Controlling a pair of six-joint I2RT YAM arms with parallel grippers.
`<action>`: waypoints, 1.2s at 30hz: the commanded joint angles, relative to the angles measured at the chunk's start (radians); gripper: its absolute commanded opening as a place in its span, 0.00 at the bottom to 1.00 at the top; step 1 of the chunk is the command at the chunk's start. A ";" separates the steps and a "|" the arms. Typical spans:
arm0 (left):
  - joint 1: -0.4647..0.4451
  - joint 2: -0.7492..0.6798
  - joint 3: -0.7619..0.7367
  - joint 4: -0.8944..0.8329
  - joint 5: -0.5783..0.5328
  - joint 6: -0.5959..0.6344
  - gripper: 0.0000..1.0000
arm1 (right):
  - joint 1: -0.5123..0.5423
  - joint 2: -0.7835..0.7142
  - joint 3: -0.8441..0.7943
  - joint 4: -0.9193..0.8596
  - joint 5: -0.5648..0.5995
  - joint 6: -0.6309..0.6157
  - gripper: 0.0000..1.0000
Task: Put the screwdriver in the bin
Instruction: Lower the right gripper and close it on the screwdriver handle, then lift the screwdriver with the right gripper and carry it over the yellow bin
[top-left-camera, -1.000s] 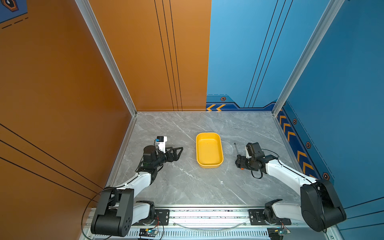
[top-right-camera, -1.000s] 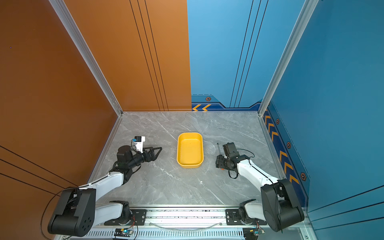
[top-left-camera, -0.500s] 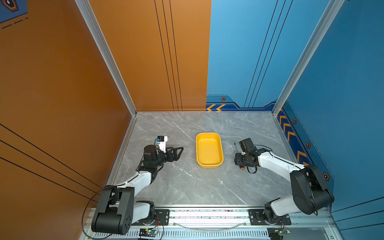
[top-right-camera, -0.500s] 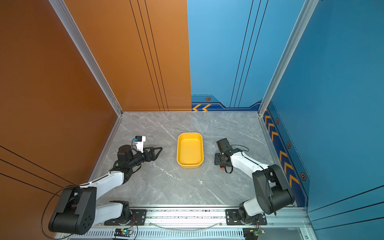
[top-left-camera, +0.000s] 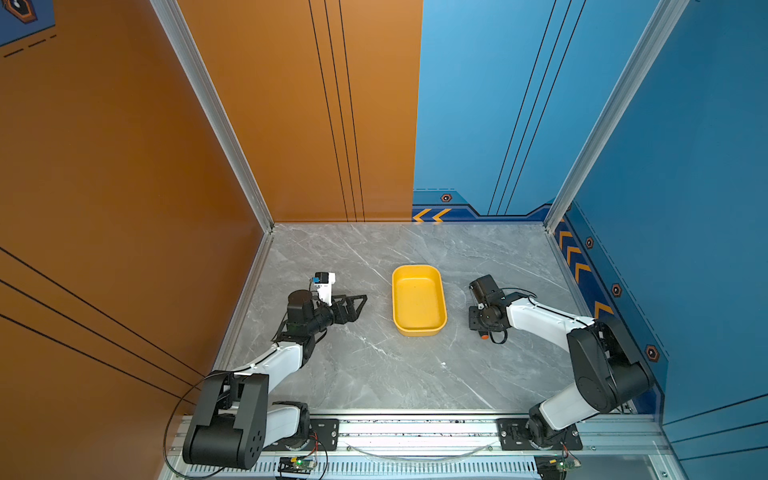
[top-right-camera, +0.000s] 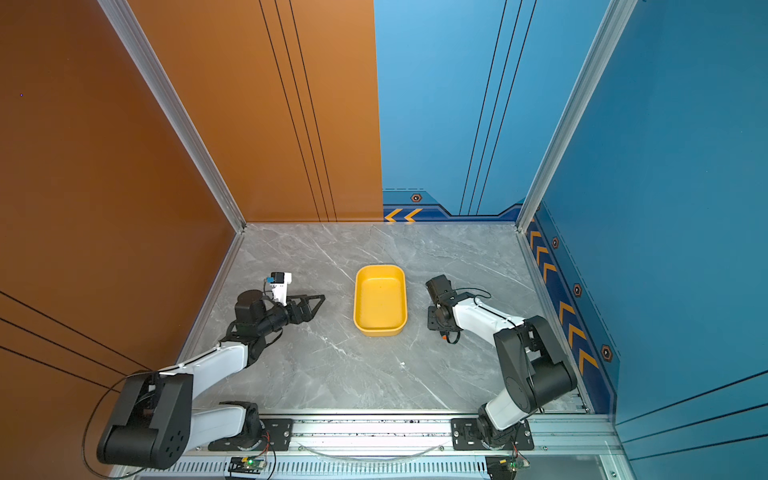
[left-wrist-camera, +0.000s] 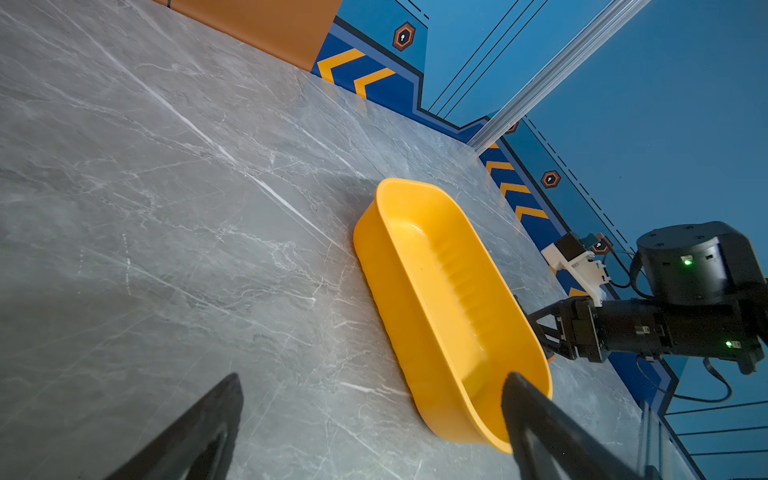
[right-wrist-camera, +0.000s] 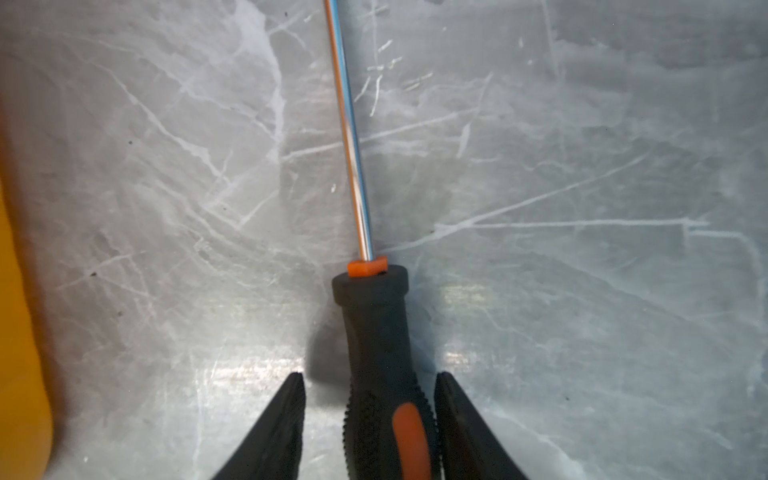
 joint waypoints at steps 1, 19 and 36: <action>-0.008 -0.006 0.024 -0.009 0.022 -0.003 0.98 | 0.005 0.028 0.032 -0.050 0.019 0.006 0.43; -0.006 -0.004 0.024 -0.012 0.017 -0.002 0.98 | -0.004 -0.009 0.040 -0.073 -0.041 0.040 0.00; -0.006 -0.008 0.027 -0.015 0.027 -0.006 0.98 | 0.137 -0.240 0.328 -0.272 0.010 0.252 0.00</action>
